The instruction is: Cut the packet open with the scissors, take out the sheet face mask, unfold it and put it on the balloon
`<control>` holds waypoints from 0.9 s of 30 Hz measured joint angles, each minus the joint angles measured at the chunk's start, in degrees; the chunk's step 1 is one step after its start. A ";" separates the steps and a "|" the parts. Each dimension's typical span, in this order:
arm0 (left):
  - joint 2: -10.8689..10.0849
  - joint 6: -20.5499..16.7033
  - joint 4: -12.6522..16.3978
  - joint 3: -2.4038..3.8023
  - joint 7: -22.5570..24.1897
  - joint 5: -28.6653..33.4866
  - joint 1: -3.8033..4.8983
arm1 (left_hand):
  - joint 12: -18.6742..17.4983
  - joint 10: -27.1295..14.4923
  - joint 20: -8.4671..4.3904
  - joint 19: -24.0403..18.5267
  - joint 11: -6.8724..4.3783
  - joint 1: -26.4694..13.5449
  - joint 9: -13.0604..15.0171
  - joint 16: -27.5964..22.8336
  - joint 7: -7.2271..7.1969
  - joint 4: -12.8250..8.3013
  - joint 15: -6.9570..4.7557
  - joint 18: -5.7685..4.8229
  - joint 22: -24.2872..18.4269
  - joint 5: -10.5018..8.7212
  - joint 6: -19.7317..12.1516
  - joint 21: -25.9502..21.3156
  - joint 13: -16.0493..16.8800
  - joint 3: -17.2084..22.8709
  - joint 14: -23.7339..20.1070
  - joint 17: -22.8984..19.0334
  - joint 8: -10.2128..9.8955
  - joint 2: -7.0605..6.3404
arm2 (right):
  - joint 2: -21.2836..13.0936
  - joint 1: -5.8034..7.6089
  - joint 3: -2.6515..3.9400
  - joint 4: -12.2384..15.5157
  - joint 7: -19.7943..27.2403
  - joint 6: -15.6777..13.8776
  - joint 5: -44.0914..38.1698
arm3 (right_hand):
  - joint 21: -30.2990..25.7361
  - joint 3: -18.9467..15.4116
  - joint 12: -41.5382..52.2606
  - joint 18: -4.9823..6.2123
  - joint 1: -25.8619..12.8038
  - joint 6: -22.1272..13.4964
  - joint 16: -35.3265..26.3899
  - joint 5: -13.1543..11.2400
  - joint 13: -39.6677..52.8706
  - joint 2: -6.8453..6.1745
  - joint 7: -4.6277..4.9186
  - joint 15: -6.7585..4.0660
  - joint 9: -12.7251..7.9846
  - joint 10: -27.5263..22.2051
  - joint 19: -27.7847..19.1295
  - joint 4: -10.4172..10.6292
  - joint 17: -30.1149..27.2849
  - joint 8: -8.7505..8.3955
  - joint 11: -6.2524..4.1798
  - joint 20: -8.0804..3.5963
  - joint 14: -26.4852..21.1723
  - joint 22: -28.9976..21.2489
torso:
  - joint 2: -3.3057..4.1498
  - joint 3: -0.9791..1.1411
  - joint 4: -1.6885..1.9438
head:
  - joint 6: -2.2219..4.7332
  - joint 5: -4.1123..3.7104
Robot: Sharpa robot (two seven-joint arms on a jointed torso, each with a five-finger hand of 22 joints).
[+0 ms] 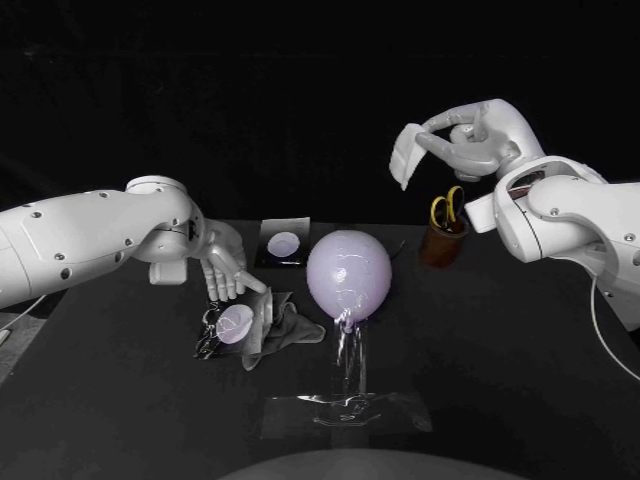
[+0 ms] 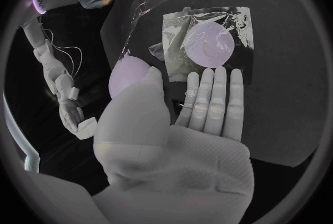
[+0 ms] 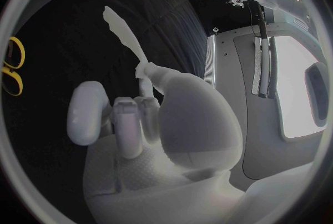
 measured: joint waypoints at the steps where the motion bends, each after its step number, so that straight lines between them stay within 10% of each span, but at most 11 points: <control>1: -0.10 -0.43 0.08 0.04 0.10 0.24 -0.02 | 0.14 0.35 -0.06 0.23 -0.13 0.34 -0.08 0.00 0.00 0.00 -0.14 -0.01 0.03 0.00 0.00 0.00 0.07 -0.13 0.28 0.02 0.00 0.34 | -0.01 -0.01 -0.01 0.00 -0.02 0.06 -0.03 | 0.00 0.08 0.00 0.00 0.00 -0.07 0.00 0.00 -0.01 0.00 -0.04 0.00 0.00 0.00 0.00 -0.08 0.00 0.00 0.00 0.00 0.00 0.00 | 0.00 0.00 -0.01 | 0.13 -0.02; 10: -2.60 -7.83 0.37 1.11 7.47 4.62 0.08 | 0.66 0.78 -0.22 0.79 -1.05 10.07 -2.01 0.21 -0.22 -0.30 -0.62 -0.02 0.11 0.00 0.04 0.00 0.02 4.40 1.16 0.42 -0.31 4.72 | -0.07 -0.09 -0.04 0.04 -1.13 2.22 -1.06 | 0.00 0.16 -0.09 0.00 0.26 0.04 -0.05 0.25 -0.01 -0.21 -0.16 0.00 0.00 0.00 0.00 -0.16 0.03 0.00 0.00 0.00 0.00 -0.04 | -0.01 0.01 0.02 | 2.85 -1.51; 18: -3.26 -15.92 0.15 1.46 20.38 10.48 0.31 | 1.01 0.24 -0.54 1.10 -0.50 17.61 -6.40 1.01 0.21 -0.17 -0.61 -0.03 0.21 0.00 1.09 0.01 0.02 9.42 1.15 1.05 -3.42 3.67 | 0.14 -0.11 -0.05 -0.67 -3.47 7.91 -2.90 | -0.32 0.24 -0.10 0.00 0.57 -0.06 -0.14 0.25 0.02 0.10 -0.24 0.00 0.00 -0.09 0.00 -0.24 0.05 0.03 0.09 0.00 0.00 -0.03 | -0.02 0.02 -0.02 | 6.55 -4.26; 27: -0.75 -24.64 0.37 1.55 34.83 20.90 0.27 | 1.01 -0.16 -0.54 1.10 -0.49 21.20 -10.53 1.55 0.60 -0.32 -0.61 -0.09 0.21 0.01 2.97 0.01 -0.09 16.23 1.15 1.66 -6.67 0.98 | 0.76 -0.04 -0.05 -1.18 -4.74 15.57 -4.15 | -0.32 0.23 -0.22 -0.01 0.71 0.05 0.00 0.23 0.03 0.24 0.04 0.00 0.00 -0.09 0.00 -0.23 0.04 0.03 0.09 0.00 0.00 0.00 | 0.02 0.09 -0.09 | 9.00 -5.96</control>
